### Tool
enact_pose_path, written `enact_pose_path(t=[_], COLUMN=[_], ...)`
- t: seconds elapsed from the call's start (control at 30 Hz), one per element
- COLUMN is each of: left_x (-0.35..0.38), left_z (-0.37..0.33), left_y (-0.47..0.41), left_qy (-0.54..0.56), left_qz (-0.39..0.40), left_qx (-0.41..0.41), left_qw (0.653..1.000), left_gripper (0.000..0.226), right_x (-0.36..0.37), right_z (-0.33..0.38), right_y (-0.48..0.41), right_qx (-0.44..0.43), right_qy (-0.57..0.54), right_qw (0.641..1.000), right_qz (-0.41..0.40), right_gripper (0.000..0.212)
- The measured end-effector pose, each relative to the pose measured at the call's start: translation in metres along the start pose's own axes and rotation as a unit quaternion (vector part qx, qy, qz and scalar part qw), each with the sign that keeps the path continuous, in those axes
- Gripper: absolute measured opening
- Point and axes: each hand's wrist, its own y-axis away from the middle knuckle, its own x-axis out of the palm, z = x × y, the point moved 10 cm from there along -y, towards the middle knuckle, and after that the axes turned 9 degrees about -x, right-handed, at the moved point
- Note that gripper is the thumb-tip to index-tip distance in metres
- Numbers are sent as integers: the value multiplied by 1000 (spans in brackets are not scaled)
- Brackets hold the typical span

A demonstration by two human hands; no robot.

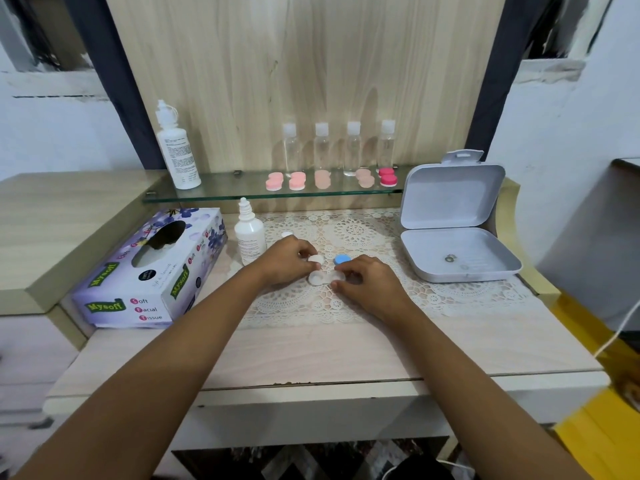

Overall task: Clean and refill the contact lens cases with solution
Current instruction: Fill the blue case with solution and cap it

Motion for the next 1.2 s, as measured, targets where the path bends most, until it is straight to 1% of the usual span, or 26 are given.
enact_pose_path(t=[0.17,0.23,0.5,0.6,0.7,0.87,1.07,1.2], left_x=[-5,-5,-4,-1,1,4,4,3], left_z=[3,1,-1,4,7,8,5,5], left_y=[13,21,42,44,45,46,44,43], left_qy=[124,138,94,123,141,113,67,58], left_qz=[-29,-31,-65,-66,-62,-71,-102,-115], left_qx=[-17,-13,41,33,29,46,57,63], left_qw=[992,990,993,990,988,990,991,990], left_gripper=[23,23,19,15,15,16,22,25], right_x=[0,0,1,0,-1,-2,0,2], right_z=[0,0,0,2,4,5,3,0], right_y=[0,0,0,1,1,1,0,-1], right_qx=[-1,-2,2,-2,-2,-6,-6,-2], right_qy=[-2,0,1,10,12,9,6,7], right_qw=[1000,1000,1000,1000,1000,1000,1000,1000], right_qz=[-1,-2,2,0,-4,-5,-3,3], right_gripper=[32,33,33,24,22,22,23,28])
